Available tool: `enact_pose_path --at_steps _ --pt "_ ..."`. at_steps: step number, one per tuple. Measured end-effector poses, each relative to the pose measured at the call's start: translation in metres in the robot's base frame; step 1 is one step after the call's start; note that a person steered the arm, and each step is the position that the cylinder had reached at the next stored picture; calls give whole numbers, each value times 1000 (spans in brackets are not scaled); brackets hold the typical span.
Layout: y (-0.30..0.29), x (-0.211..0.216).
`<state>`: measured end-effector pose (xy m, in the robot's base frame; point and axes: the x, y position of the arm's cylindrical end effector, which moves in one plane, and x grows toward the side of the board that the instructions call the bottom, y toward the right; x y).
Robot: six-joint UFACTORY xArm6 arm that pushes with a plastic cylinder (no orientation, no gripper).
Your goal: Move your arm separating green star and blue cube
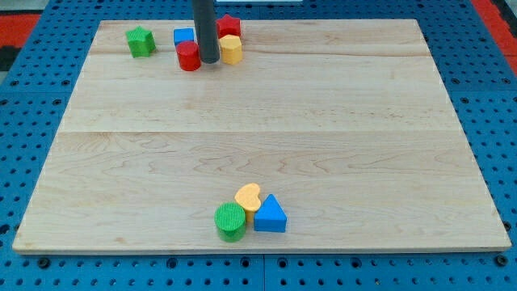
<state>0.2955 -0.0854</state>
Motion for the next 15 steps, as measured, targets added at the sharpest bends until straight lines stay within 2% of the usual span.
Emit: enact_pose_path --at_steps 1,2,4,5,7,8,10,11,12,13,14,15 --pt "-16 22" --pt "-71 21" --pt "-204 -16" --pt "-210 -40" --pt "-189 1" --pt "-189 -14" --pt "-113 -24" --pt "-94 -28" --pt "-103 -29" --pt "-166 -29" --pt "-198 -38" --pt "-195 -46"
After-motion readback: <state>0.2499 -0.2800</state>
